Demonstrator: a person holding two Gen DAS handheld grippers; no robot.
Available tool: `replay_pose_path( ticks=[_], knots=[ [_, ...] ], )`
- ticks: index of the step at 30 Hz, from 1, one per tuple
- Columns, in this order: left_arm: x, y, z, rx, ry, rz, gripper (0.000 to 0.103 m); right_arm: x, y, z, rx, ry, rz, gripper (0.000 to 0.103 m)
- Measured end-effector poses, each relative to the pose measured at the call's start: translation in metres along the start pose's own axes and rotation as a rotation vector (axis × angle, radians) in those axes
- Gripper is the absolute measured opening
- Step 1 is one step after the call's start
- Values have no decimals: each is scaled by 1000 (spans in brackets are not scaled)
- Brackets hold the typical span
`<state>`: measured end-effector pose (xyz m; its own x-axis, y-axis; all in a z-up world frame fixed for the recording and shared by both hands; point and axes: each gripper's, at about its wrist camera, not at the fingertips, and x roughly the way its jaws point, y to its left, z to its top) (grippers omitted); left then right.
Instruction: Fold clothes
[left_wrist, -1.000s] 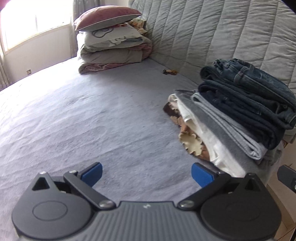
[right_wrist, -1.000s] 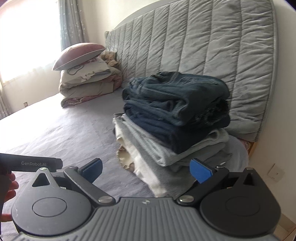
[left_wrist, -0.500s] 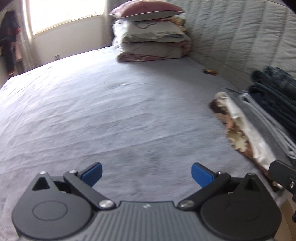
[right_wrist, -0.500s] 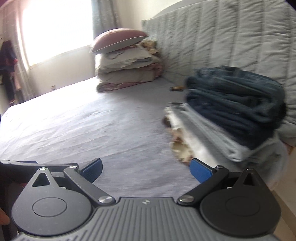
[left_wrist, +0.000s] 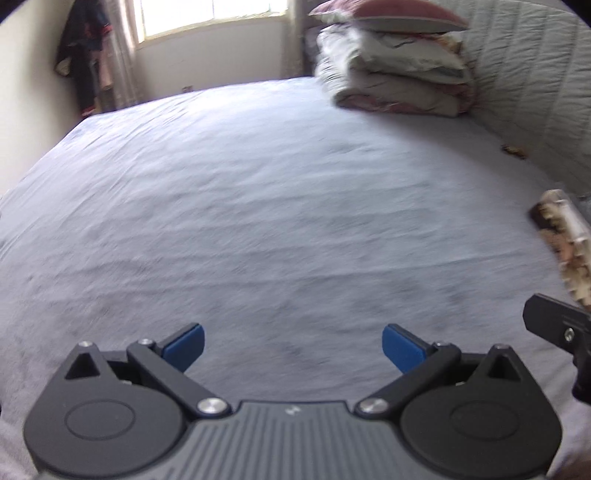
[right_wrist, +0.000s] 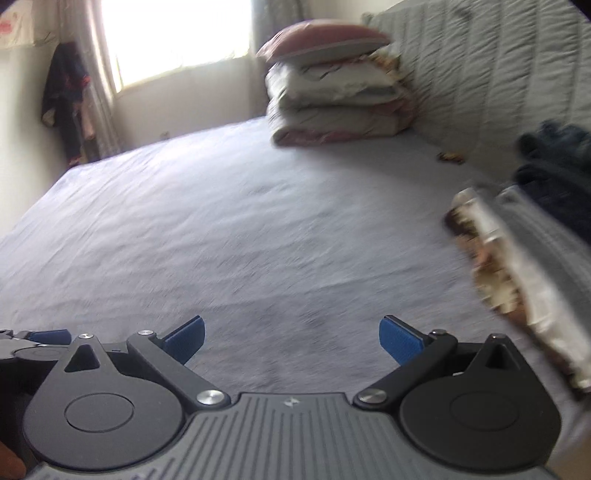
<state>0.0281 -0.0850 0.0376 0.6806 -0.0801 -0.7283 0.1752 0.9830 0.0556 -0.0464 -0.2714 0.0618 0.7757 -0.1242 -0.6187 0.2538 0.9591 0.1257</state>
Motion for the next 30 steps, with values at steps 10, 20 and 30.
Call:
replay_pose_path(
  ticks=[10, 20, 30],
  knots=[
    [62, 71, -42, -86, 6, 119, 103, 85, 37, -46, -39, 37, 38, 103],
    [95, 90, -57, -123, -120, 133, 103, 124, 60, -74, -130, -32, 21, 103],
    [103, 91, -62, -137, -164, 116, 103, 129, 62, -78, -135, -37, 8, 103]
  ],
)
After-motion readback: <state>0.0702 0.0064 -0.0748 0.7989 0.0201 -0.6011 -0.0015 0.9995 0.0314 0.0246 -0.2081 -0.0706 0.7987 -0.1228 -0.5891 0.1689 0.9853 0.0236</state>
